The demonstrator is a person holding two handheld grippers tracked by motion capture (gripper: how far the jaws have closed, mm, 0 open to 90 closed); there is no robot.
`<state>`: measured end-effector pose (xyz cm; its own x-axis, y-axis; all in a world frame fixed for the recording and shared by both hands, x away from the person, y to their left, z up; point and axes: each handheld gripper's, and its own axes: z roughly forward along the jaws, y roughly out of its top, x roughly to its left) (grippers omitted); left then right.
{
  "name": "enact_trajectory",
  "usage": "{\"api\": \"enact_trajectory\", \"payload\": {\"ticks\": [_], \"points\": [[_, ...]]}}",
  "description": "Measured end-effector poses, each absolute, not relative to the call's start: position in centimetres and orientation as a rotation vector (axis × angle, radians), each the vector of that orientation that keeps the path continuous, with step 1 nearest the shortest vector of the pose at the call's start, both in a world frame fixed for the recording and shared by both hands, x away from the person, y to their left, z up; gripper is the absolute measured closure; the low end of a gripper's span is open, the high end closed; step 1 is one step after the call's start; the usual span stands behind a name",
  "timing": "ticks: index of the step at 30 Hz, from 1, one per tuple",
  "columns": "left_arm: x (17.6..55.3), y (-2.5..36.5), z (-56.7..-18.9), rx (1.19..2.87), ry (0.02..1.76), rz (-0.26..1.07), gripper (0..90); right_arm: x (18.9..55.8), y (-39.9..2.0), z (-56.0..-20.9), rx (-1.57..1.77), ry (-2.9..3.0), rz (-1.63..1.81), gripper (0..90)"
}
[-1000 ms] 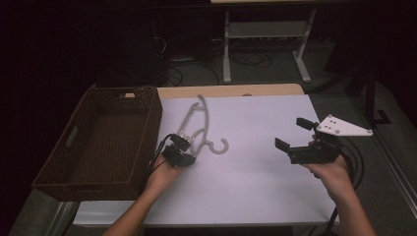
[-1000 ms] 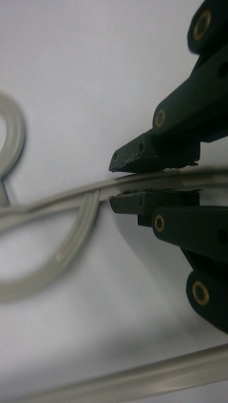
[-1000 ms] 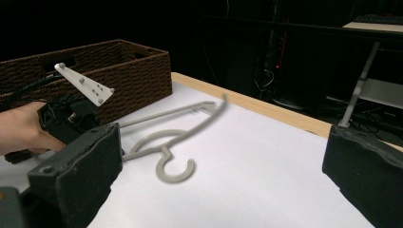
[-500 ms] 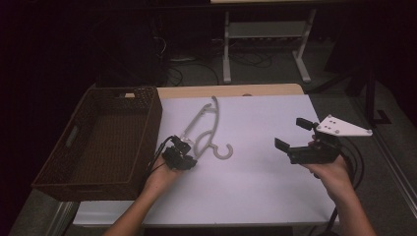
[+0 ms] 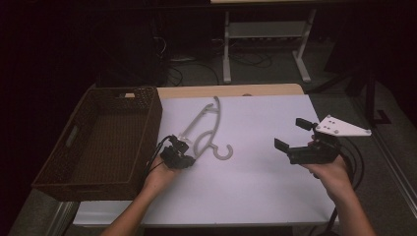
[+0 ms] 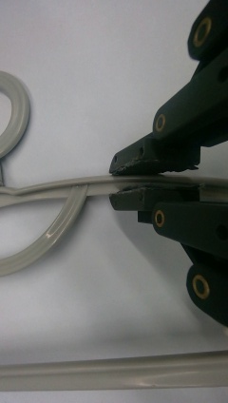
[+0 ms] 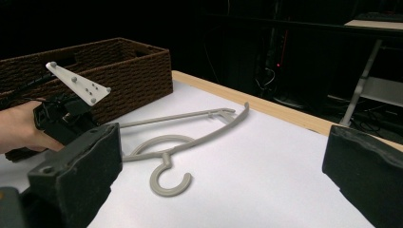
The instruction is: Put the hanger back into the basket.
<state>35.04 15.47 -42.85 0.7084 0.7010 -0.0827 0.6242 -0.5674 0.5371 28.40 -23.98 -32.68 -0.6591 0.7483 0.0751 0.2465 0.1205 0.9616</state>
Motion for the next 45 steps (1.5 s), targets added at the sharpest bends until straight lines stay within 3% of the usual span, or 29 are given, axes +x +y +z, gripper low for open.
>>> {"api": "enact_trajectory", "payload": {"ticks": [16, 34, 45], "points": [[33.7, 14.8, -39.6, 2.284, 0.886, 0.209, 82.7, 28.8, -23.1, -33.3, 0.954, 2.013, 1.543, 0.0], [33.2, 14.5, -38.5, 2.255, 0.867, 0.178, 82.7, 32.6, -17.5, -37.1, 0.880, 2.268, 1.512, 0.0], [33.3, 14.5, -38.5, 2.251, 0.870, 0.163, 82.6, 33.4, -16.3, -39.5, 0.919, 2.370, 1.431, 2.2]]}}
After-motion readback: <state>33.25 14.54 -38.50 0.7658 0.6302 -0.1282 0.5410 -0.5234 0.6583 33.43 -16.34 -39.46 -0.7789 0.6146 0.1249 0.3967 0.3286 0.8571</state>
